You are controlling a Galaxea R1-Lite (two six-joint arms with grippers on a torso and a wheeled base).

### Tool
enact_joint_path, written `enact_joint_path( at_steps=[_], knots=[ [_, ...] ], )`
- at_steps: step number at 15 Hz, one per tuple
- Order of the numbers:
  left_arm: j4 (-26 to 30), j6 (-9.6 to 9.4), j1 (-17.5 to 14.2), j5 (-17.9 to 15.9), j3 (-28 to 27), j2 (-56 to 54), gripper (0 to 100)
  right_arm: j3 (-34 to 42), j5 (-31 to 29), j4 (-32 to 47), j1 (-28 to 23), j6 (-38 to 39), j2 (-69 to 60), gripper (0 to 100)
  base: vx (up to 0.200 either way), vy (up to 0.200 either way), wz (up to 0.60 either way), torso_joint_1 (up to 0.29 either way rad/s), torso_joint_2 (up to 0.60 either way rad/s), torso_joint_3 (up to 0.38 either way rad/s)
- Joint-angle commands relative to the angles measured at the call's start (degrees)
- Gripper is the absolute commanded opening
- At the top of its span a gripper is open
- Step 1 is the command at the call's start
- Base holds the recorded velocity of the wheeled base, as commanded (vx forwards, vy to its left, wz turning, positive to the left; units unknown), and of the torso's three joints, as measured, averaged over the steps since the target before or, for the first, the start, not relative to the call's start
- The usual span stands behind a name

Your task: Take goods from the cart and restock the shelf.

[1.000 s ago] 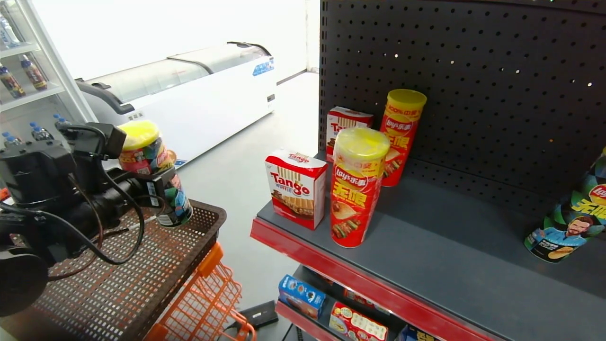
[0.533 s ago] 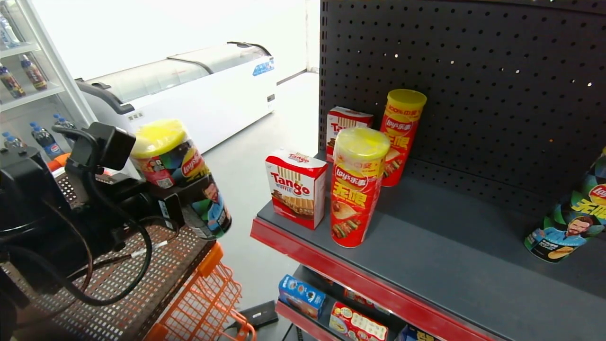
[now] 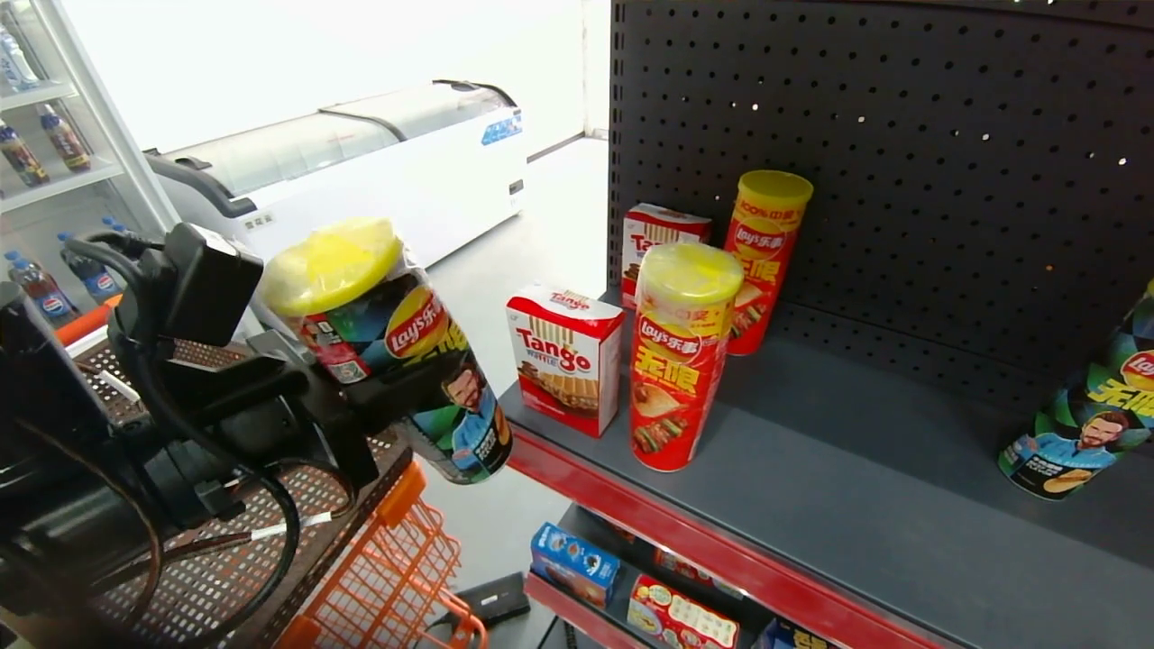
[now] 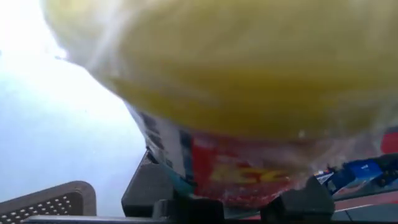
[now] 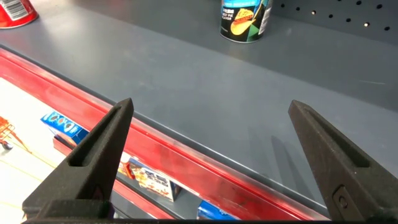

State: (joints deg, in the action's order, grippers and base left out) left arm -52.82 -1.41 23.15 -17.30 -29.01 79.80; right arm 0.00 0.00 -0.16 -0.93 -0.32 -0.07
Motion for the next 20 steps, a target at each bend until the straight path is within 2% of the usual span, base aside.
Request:
enact_joint_path(
  at_steps=[1,3,4,5,6,9,13,15,20],
  knots=[
    [0.2,0.01,1.1,0.0,0.8,-0.5,0,0.0,0.0,0.0,0.0,0.0,0.1,100,0.000,0.000,0.00,0.000,0.00,0.000],
    [0.4,0.01,4.3,0.0,2.2,-2.3,0,0.0,0.0,0.0,0.0,0.0,0.1,100,0.000,0.000,0.00,0.000,0.00,0.000],
    [1.5,0.01,7.3,0.0,3.1,-2.9,0,0.0,0.0,0.0,0.0,0.0,0.1,100,0.000,0.000,0.00,0.000,0.00,0.000],
    [2.2,-0.17,8.6,0.1,3.3,-3.0,0,0.0,0.0,0.0,0.0,0.0,0.1,100,0.000,0.000,0.00,0.000,0.00,0.000],
    [3.3,-1.13,10.6,0.0,2.8,-3.1,0,0.0,0.0,0.0,0.0,-0.1,0.1,100,0.000,0.000,0.00,0.000,0.00,0.000],
    [3.8,-1.57,13.9,-1.1,3.2,-3.0,0,0.0,0.1,0.0,0.0,-0.1,0.1,100,0.000,0.000,0.00,0.000,0.00,0.000],
    [7.6,-2.10,14.1,-4.6,3.4,-4.0,0,0.0,0.1,0.0,0.0,-0.1,0.1,100,0.000,0.000,0.00,0.000,0.00,0.000],
    [9.3,-2.63,14.1,-7.5,3.3,-4.9,0,0.0,0.1,0.0,0.0,-0.1,0.1,100,0.000,0.000,0.00,0.000,0.00,0.000],
    [10.0,-2.89,13.9,-7.8,3.8,-5.4,0,0.0,0.1,0.0,0.0,-0.2,0.1,100,0.000,0.000,-0.60,0.000,0.01,0.001]
  ],
)
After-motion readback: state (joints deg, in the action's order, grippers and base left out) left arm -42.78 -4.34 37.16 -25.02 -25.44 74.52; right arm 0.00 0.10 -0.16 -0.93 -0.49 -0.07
